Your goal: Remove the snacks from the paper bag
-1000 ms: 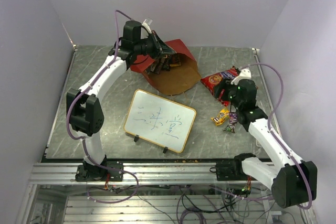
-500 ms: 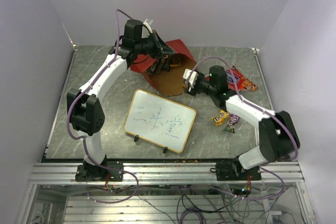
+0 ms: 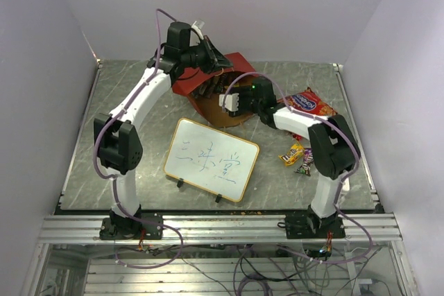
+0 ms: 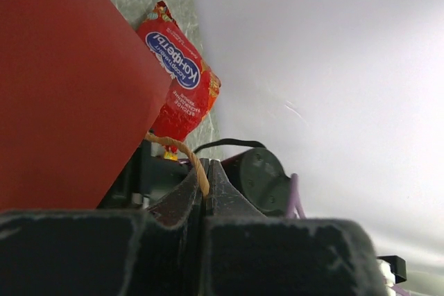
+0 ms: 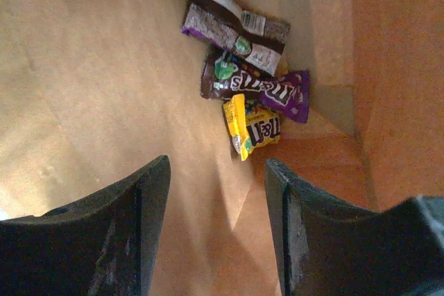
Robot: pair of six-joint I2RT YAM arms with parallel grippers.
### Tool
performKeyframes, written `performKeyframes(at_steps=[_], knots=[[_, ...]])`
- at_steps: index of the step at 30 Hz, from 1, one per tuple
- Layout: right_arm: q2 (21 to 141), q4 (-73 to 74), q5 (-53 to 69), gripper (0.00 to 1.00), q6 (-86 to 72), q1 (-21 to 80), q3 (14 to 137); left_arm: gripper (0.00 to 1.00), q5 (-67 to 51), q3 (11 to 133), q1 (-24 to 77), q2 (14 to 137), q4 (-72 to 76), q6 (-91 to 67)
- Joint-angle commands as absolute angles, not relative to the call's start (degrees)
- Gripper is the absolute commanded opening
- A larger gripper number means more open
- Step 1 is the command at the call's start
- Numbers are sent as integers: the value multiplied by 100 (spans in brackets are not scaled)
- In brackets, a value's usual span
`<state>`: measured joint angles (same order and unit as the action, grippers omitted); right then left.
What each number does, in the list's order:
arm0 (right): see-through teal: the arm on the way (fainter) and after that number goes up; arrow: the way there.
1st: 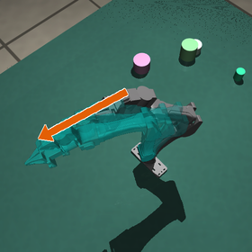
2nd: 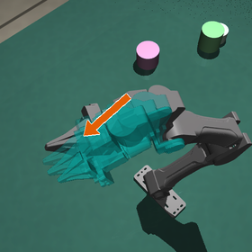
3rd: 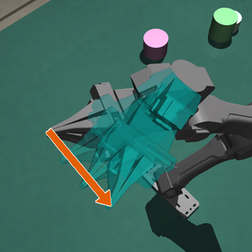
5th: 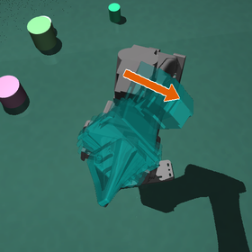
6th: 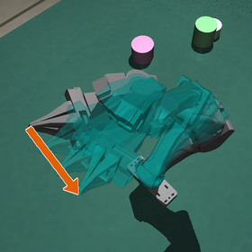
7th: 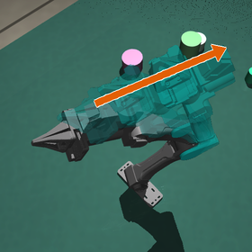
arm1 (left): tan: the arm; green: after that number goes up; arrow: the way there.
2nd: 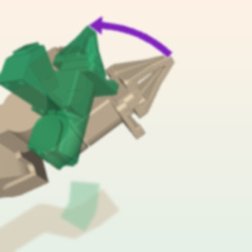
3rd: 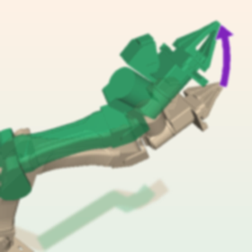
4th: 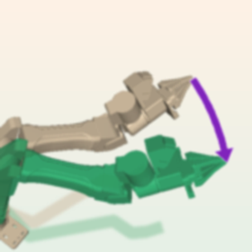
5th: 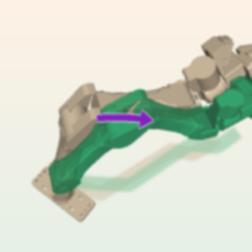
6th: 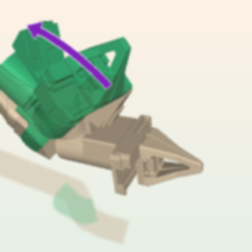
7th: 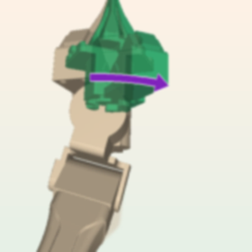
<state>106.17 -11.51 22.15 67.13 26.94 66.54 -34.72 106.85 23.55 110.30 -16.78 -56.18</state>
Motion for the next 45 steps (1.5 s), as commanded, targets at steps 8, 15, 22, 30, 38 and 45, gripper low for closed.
performKeyframes(at_steps=[8,15,22,30,38,45], knots=[[12359,-1389,767,62,7242,2804,8052,7,-3552,11146,2520,11215,-1921,-5596],[13116,-1586,323,67,7432,2803,8811,7,-3580,11167,2624,11248,-2124,-5536],[13726,-1648,139,68,7584,2694,9389,7,-3568,11317,2672,11376,-2296,-5509],[13974,-1802,245,69,7630,2557,9543,7,-3595,11419,2730,11481,-2300,-5569],[14161,-1752,406,62,7623,2470,9761,7,-3613,11575,2768,11579,-2362,-5610],[14149,-1673,570,41,7549,2463,9728,7,-3612,11614,2769,11609,-2358,-5636]])
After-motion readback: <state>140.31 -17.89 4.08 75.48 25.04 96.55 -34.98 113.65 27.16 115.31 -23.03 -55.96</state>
